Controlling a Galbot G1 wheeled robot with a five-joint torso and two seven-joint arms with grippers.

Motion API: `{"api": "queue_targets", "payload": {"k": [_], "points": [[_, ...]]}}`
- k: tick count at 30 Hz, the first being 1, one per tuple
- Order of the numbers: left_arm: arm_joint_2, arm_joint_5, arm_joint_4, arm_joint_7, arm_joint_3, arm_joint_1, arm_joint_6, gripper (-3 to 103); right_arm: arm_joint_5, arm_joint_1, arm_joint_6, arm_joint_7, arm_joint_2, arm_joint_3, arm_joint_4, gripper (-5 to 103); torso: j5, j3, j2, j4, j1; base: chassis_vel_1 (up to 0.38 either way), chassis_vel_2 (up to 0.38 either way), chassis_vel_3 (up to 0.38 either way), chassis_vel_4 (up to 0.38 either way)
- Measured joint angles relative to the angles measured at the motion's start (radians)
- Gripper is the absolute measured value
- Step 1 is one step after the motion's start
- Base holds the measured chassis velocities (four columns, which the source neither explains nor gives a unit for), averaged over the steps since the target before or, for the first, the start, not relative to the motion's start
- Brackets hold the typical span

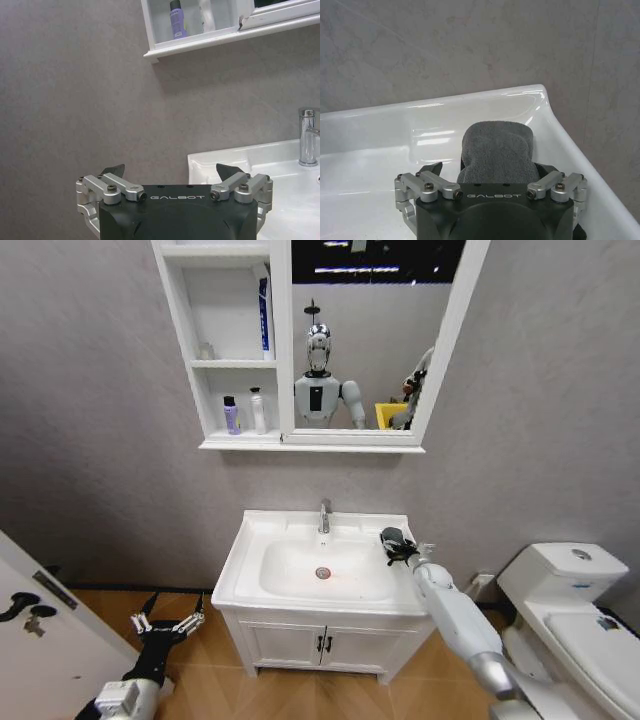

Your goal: Move facial cleanser and shampoo from washbasin to cabinet, then wipe washbasin with towel.

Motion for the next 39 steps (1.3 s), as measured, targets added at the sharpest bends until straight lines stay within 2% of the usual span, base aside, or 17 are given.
{"api": "queue_targets", "payload": {"k": [2,4,5,10,12,13,15,18,19,22,23,26,31,34,35,37,39], "points": [[0.000,0.000,0.000,0.000,0.000,0.000,0.000,100,-0.002,0.001,0.000,0.001,0.002,0.000,-0.005,95,0.0000,0.000,0.000,0.0000,0.000,0.000,0.000,0.000,0.000],[0.000,0.000,0.000,0.000,0.000,0.000,0.000,100,-0.010,0.002,0.002,0.001,0.003,0.000,-0.008,85,0.0000,0.000,0.000,-0.0002,0.000,0.000,0.000,0.000,0.000],[0.000,0.000,0.000,0.000,0.000,0.000,0.000,100,-0.010,0.002,0.002,0.001,0.003,0.000,-0.008,85,0.0000,0.000,0.000,-0.0002,0.000,0.000,0.000,0.000,0.000],[0.000,0.000,0.000,0.000,0.000,0.000,0.000,100,-0.027,-0.005,0.006,0.016,0.000,0.000,0.008,63,0.0001,0.000,0.000,-0.0001,0.000,0.000,0.000,0.000,0.000],[0.000,0.000,0.000,0.000,0.000,0.000,0.000,100,-0.028,-0.010,0.001,0.023,-0.003,0.000,0.021,63,0.0001,0.000,0.000,0.0000,0.000,0.000,0.000,0.000,0.000],[0.000,0.000,0.000,0.000,0.000,0.000,0.000,100,-0.029,-0.015,-0.004,0.028,-0.007,0.000,0.033,52,0.0001,0.000,0.000,-0.0001,0.000,0.000,0.000,0.000,0.000],[0.000,0.000,0.000,0.000,0.000,0.000,0.000,100,-0.033,-0.018,-0.006,0.032,-0.009,0.000,0.040,52,0.0000,0.000,0.000,-0.0001,0.000,0.000,0.000,0.000,0.000],[0.000,0.000,0.000,0.000,0.000,0.000,0.000,100,-0.043,-0.019,-0.008,0.036,-0.011,-0.002,0.038,36,0.0001,0.000,0.000,0.0000,0.000,0.000,0.000,0.000,0.000],[0.000,0.000,0.000,0.000,0.000,0.000,0.000,100,-0.043,-0.019,-0.008,0.036,-0.011,-0.002,0.038,36,0.0001,0.000,0.000,0.0000,0.000,0.000,0.000,0.000,0.000],[0.000,0.000,0.000,0.000,0.000,0.000,0.000,100,-0.043,-0.019,-0.008,0.037,-0.013,-0.007,0.039,20,0.0000,0.000,0.000,-0.0001,0.000,0.000,0.000,0.000,0.000],[0.000,0.000,0.000,0.000,0.000,0.000,0.000,100,-0.043,-0.019,-0.008,0.037,-0.013,-0.007,0.039,20,0.0000,0.000,0.000,-0.0001,0.000,0.000,0.000,0.000,0.000],[0.000,0.000,0.000,0.000,0.000,0.000,0.000,100,-0.022,-0.034,-0.005,0.032,-0.018,-0.010,0.089,7,0.0001,0.000,0.000,-0.0004,0.000,0.000,0.000,0.000,0.000],[0.000,0.000,0.000,0.000,0.000,0.000,0.000,100,0.001,-0.037,-0.026,0.050,-0.014,-0.011,0.188,6,0.0003,0.000,0.000,0.0006,0.000,0.000,0.000,0.000,0.000],[0.000,0.000,0.000,0.000,0.000,0.000,0.000,100,0.098,-0.051,-0.099,0.120,-0.054,-0.049,0.357,6,-0.0005,0.000,0.000,0.0000,0.000,0.000,0.000,0.000,0.000],[0.000,0.000,0.000,0.000,0.000,0.000,0.000,100,0.098,-0.051,-0.099,0.120,-0.054,-0.049,0.357,6,-0.0005,0.000,0.000,0.0000,0.000,0.000,0.000,0.000,0.000],[0.000,0.000,0.000,0.000,0.000,0.000,0.000,100,0.200,-0.066,-0.160,0.197,-0.081,-0.092,0.457,6,-0.0002,0.000,0.000,-0.0002,0.000,0.000,0.000,0.000,0.000],[0.000,0.000,0.000,0.000,0.000,0.000,0.000,100,0.238,-0.075,-0.185,0.233,-0.089,-0.115,0.495,6,-0.0003,0.000,0.000,-0.0002,0.000,0.000,0.000,0.000,0.000]]}}
